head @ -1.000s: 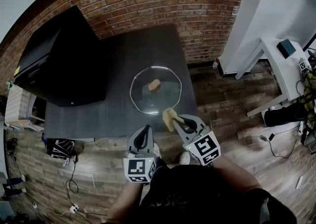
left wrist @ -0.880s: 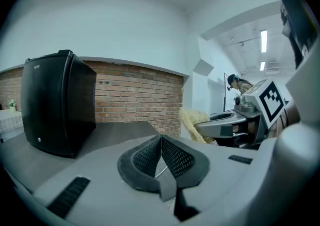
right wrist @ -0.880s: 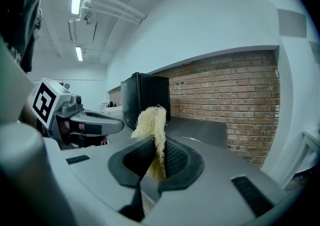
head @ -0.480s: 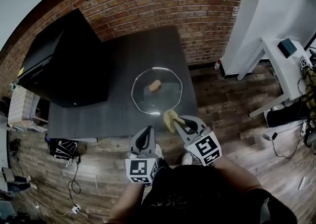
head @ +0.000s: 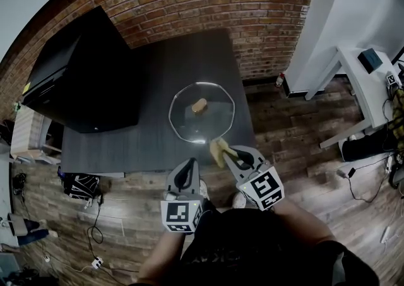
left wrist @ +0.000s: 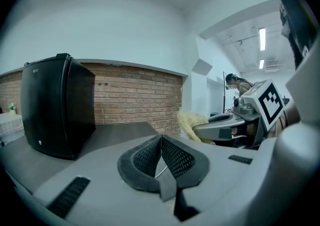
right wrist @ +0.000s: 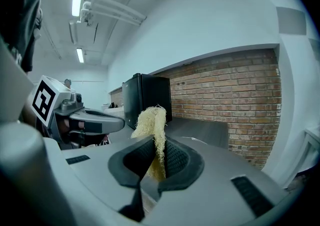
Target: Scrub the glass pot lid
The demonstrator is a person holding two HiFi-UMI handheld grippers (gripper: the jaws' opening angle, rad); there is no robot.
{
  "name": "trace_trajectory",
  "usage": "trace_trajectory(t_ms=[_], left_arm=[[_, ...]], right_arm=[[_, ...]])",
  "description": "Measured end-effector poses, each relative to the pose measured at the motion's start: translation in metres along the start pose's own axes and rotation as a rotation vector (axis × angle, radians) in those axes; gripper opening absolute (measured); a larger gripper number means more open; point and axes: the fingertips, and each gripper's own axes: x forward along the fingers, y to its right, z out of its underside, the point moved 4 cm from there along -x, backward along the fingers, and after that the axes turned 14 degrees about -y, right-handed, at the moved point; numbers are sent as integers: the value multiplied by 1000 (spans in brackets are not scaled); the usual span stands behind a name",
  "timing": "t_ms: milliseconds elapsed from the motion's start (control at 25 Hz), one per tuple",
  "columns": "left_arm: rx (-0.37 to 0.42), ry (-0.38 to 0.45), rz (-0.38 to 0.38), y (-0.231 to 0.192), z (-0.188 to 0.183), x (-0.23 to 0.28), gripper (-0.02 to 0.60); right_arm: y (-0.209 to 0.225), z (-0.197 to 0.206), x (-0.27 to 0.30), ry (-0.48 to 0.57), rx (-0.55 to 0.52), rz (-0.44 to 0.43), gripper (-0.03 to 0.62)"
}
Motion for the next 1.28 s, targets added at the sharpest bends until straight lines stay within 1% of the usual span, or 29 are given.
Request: trace_trajectory(t_ms=[240,1280], left_arm=[[-2,-1,-10,0,-1,0,34],[-7,-16,-2,0,-1,14,34]], right_arm=[[0,-1,0,8,-2,-10,46],[10,0,6,-4,10,-17,46]])
